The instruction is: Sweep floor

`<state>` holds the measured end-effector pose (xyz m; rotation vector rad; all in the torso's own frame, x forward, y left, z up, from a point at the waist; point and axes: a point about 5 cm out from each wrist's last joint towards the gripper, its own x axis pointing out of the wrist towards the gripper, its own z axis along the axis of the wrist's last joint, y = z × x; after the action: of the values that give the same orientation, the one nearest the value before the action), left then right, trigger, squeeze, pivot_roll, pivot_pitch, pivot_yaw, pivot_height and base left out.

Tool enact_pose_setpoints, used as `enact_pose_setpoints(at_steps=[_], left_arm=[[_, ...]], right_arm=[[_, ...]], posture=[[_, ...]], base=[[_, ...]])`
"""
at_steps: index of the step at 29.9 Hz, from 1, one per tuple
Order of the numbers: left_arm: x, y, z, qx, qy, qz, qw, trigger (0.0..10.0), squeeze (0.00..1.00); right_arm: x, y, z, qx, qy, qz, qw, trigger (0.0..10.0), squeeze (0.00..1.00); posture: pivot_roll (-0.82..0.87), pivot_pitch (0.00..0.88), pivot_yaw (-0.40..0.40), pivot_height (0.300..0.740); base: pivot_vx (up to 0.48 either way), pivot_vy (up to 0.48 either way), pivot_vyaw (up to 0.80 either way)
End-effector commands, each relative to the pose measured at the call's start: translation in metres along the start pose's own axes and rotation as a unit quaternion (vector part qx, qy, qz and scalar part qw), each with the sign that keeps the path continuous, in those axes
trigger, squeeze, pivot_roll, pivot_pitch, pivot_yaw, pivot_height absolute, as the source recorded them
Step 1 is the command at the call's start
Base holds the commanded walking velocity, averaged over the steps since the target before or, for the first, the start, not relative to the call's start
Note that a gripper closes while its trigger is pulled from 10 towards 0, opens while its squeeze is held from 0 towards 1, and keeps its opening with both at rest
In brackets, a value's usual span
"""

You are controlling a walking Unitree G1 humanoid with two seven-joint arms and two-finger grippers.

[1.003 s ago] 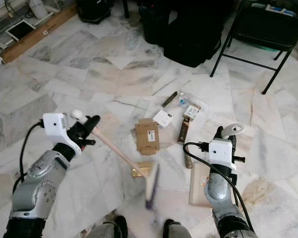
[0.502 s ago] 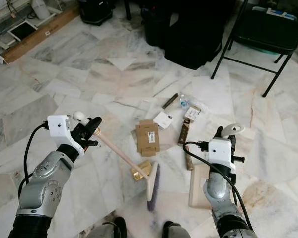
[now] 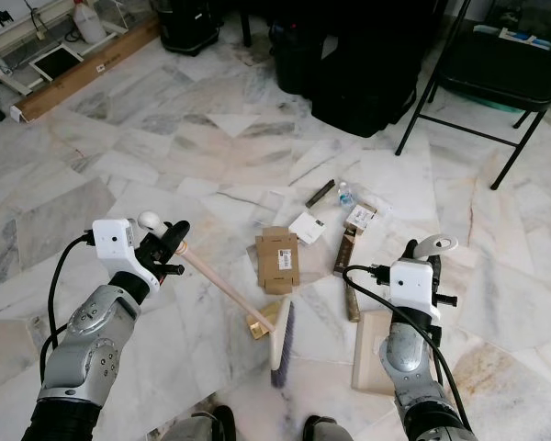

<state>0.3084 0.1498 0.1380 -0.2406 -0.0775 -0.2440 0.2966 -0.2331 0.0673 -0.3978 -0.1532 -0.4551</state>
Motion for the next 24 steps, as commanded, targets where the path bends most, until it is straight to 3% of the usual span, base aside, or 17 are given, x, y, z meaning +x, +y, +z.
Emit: enact_pose_setpoints(at_steps=[1, 24], left_arm=[[0.0010, 0.0012, 0.0032, 0.009, -0.011, -0.002, 1.000, 10.0, 0.00], [0.0027, -0.0001, 0.0032, 0.004, -0.018, -0.006, 1.000, 10.0, 0.00]], right_arm=[[-0.0167, -0.0024, -0.0235, -0.023, 0.061, 0.008, 0.998, 10.0, 0.00], [-0.0133, -0.0029, -0.0161, -0.011, 0.038, -0.001, 0.999, 10.0, 0.00]], posture=[[0.09, 0.184, 0.084, 0.740], [0.08, 0.183, 0.078, 0.740]], base=[[0.277, 0.000, 0.00], [0.275, 0.000, 0.00]])
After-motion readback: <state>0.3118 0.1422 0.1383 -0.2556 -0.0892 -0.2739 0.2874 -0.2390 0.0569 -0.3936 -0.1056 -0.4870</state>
